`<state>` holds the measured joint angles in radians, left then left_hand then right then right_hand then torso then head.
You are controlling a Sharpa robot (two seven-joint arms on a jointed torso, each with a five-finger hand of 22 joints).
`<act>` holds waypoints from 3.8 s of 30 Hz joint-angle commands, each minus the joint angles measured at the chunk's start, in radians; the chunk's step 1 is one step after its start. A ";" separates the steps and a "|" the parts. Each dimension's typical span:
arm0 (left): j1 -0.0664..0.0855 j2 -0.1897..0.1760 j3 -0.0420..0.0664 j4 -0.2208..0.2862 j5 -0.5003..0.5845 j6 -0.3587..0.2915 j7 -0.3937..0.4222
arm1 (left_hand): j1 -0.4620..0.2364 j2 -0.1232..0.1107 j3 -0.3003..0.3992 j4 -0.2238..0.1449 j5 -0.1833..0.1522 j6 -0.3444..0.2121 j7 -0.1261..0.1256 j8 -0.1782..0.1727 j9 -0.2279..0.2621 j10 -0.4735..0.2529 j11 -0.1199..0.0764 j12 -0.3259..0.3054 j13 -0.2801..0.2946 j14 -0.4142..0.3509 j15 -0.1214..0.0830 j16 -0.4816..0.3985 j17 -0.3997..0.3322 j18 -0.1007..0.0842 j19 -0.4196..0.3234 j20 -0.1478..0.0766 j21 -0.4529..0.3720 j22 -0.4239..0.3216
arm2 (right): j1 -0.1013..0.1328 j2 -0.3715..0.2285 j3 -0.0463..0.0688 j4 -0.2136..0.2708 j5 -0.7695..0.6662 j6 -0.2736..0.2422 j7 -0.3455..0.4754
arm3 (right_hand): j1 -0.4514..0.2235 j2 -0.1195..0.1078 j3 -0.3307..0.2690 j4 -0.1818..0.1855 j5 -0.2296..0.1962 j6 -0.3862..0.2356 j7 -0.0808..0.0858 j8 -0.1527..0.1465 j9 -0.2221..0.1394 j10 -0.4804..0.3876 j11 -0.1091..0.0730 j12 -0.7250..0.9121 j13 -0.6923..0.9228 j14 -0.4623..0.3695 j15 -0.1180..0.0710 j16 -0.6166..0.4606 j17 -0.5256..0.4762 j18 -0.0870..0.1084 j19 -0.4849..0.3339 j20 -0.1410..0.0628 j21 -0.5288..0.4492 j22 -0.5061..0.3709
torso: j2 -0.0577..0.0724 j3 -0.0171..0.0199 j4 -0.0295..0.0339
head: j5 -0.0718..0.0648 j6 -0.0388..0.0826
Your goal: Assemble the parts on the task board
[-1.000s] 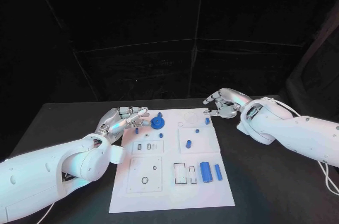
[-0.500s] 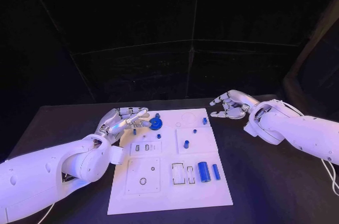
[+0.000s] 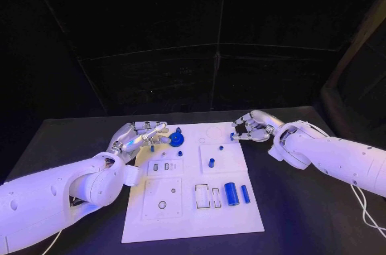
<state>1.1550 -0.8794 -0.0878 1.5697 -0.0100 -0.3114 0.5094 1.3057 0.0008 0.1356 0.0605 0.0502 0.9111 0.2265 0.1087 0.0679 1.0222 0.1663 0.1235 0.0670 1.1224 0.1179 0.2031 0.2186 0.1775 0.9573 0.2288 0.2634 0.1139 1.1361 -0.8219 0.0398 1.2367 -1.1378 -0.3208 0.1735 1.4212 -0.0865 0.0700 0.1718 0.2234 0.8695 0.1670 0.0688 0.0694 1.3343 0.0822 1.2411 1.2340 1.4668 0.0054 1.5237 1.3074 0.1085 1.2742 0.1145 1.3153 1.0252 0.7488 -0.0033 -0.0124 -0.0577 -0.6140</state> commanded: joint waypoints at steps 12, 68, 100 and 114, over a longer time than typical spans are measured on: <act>0.001 0.001 0.001 -0.001 -0.005 0.014 -0.001 | 0.002 0.007 0.000 -0.006 -0.001 0.000 0.004 -0.004 -0.001 -0.002 0.007 -0.003 -0.001 -0.008 0.002 -0.007 0.002 0.004 -0.005 -0.001 -0.004 -0.001 | -0.004 0.025 0.001 -0.037 0.010 0.029 0.020 | 0.031 0.027 0.001 -0.027 -0.012 0.038 -0.002 0.021 0.006 0.009 -0.006 0.011 0.009 0.081 -0.004 0.001 0.162 -0.005 0.002 -0.006 0.002 0.005 | 0.000 0.0015 -0.0008 | 0.003 0.001; 0.001 0.001 0.001 -0.005 -0.005 0.015 -0.004 | 0.000 0.010 0.000 -0.007 -0.001 -0.001 0.005 -0.005 -0.002 -0.002 0.007 -0.004 -0.001 -0.010 0.002 -0.009 0.002 0.004 -0.006 0.000 -0.005 -0.002 | -0.012 0.065 0.001 -0.081 -0.053 0.007 -0.021 | 0.066 0.120 0.077 -0.089 -0.111 0.180 -0.035 0.059 0.008 0.043 -0.035 0.047 0.044 0.085 -0.027 0.009 0.181 -0.009 0.018 -0.024 0.017 0.033 | 0.000 0.0044 -0.0012 | 0.002 -0.013; 0.005 -0.005 0.001 0.000 -0.005 0.006 -0.002 | 0.004 0.017 0.004 -0.017 -0.001 0.009 0.000 -0.003 0.000 0.011 0.003 -0.002 0.001 -0.006 0.000 -0.014 0.007 0.005 -0.006 0.000 -0.006 -0.005 | 0.011 0.138 0.003 0.264 -0.293 -0.063 -0.353 | 0.013 0.126 0.107 -0.089 -0.091 0.216 -0.051 0.065 0.007 0.067 -0.049 0.065 0.068 0.087 -0.040 0.011 0.187 -0.011 0.025 -0.038 0.022 0.042 | -0.022 -0.0170 0.0077 | 0.026 -0.041; 0.014 -0.007 0.002 -0.004 0.011 -0.017 0.000 | -0.004 0.021 0.003 -0.023 -0.001 0.026 -0.009 0.002 0.000 0.036 -0.004 0.003 0.002 -0.001 -0.003 -0.019 0.015 0.004 -0.012 -0.002 -0.010 -0.009 | -0.011 0.275 -0.018 0.216 -0.406 -0.005 -0.447 | 0.005 0.124 0.108 -0.087 -0.089 0.219 -0.053 0.066 0.008 0.066 -0.050 0.061 0.066 0.086 -0.041 0.009 0.182 -0.010 0.023 -0.039 0.020 0.038 | -0.025 -0.0244 0.0153 | 0.056 -0.057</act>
<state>1.1663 -0.8866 -0.0871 1.5651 -0.0088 -0.3162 0.5064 1.3010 0.0147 0.1391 0.0420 0.0502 0.9300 0.2201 0.1087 0.0679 1.0528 0.1608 0.1236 0.0675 1.1242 0.1161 0.1886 0.2324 0.1774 0.9490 0.2266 0.2556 0.1061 1.1262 -0.5491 0.0238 1.4563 -1.4914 -0.3582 -0.2186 1.4320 0.0353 0.1709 0.0779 0.1302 1.0510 0.1340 0.1285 0.0729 1.3760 0.0516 1.3009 1.3006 1.4668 -0.0308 1.5332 1.3074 0.1085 1.2968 0.0832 1.3342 1.0643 0.7239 -0.0270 0.0020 -0.0073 -0.6691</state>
